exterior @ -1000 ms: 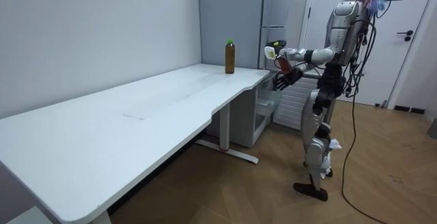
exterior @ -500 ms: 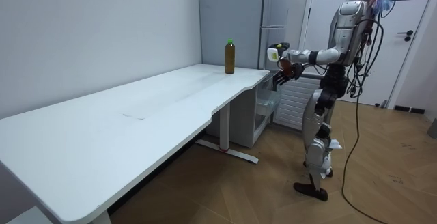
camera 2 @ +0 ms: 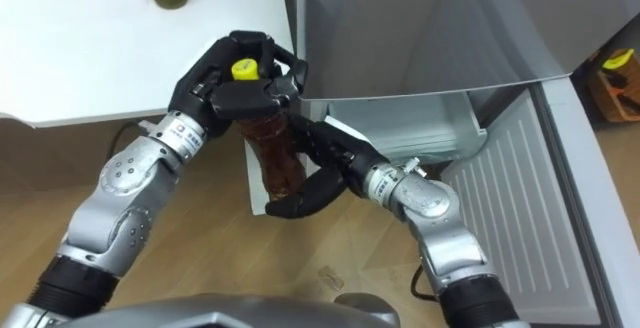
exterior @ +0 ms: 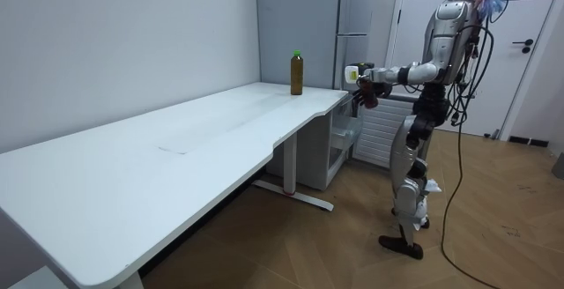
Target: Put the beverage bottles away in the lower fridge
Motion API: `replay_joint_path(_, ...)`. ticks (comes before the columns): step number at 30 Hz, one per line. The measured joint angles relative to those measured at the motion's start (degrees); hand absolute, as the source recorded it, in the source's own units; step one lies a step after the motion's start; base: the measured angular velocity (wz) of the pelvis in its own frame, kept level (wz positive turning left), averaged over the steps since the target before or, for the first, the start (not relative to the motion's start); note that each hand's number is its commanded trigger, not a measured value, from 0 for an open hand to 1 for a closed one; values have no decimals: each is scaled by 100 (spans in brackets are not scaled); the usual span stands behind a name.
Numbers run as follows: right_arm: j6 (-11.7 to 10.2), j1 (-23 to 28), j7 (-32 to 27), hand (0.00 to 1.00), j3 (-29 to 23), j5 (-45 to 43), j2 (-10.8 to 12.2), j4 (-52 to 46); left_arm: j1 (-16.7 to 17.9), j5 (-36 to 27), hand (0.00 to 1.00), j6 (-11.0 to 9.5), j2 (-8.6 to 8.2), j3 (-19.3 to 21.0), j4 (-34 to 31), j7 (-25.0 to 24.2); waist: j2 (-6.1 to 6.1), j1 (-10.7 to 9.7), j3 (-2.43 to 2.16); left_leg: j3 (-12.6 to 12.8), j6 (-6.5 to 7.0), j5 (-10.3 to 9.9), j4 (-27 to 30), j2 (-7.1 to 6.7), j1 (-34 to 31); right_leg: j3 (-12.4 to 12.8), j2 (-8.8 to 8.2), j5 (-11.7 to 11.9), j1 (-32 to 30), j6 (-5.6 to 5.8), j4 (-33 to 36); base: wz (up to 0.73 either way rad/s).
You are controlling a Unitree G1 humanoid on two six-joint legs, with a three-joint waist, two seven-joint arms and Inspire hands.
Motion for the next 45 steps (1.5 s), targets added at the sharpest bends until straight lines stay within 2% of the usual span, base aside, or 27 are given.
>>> replay_joint_path(4,0,0,85,0,-3,2,-25,0,0,115,100,0,6,-1,0,0,21,-2,9,-12,0,0,-3,0,2,-1,2,5,4,-5,0,0)
replay_joint_path(5,0,0,102,6,-3,2,-30,0,0,115,100,0,6,-1,0,0,24,-2,11,-13,0,0,-3,0,4,-1,3,5,6,-6,0,0)
replay_joint_path(6,0,0,116,63,-3,8,-49,-1,0,110,100,-1,6,-1,0,0,27,0,11,-20,0,0,-3,0,6,-6,3,6,8,-7,2,0)
replay_joint_path(7,0,0,151,100,-3,11,-78,-1,0,109,100,-4,6,-1,3,0,27,3,12,-23,0,0,-10,0,10,-6,3,6,8,-8,2,0)
replay_joint_path(15,19,-2,185,100,-4,28,-131,-19,1,46,100,-24,8,-5,265,-117,17,25,7,-20,0,0,-5,2,-25,4,3,7,-61,-9,45,0)
replay_joint_path(19,21,-13,97,100,-55,28,-242,-20,7,-224,100,-61,8,-133,264,-330,-4,119,-4,-50,0,0,-6,3,-25,0,4,7,-63,-9,43,0)
replay_joint_path(23,-104,-13,115,100,-17,29,-319,-35,7,-405,100,-63,21,-144,265,-332,-20,134,-8,-49,0,0,4,5,-29,-13,2,7,-60,-9,43,1)
replay_joint_path(31,-111,-13,138,100,-16,42,-321,-33,6,-403,100,-94,25,-184,264,-347,-56,163,-20,-54,0,0,48,2,-80,-43,-2,10,-65,-13,13,2)
replay_joint_path(33,-111,-13,152,100,-16,54,-321,-23,6,-403,79,-94,35,-191,263,-389,-56,170,-21,-54,-1,0,51,2,-84,-44,-2,11,-67,-14,0,0)
replay_joint_path(34,-117,-12,154,100,-13,72,-319,-6,6,-402,22,-95,39,-193,264,-403,-56,165,-21,-54,-1,1,51,2,-83,-47,-2,12,-62,-15,-5,0)
replay_joint_path(35,-132,-12,152,100,-11,92,-318,17,6,-402,0,-97,39,-194,264,-403,-56,164,-21,-54,-1,1,51,2,-82,-48,-2,12,-60,-15,-7,0)
replay_joint_path(39,-258,-5,148,100,31,317,-318,223,6,-401,0,-113,71,-230,264,-390,-54,163,-21,-54,-1,1,51,2,-76,-45,-2,14,-57,-17,-5,0)
replay_joint_path(45,-250,102,146,100,82,692,-212,249,-39,-405,0,-507,34,-188,187,-229,-51,148,-20,-57,-1,1,50,2,-70,-44,-2,17,-55,-18,-1,0)
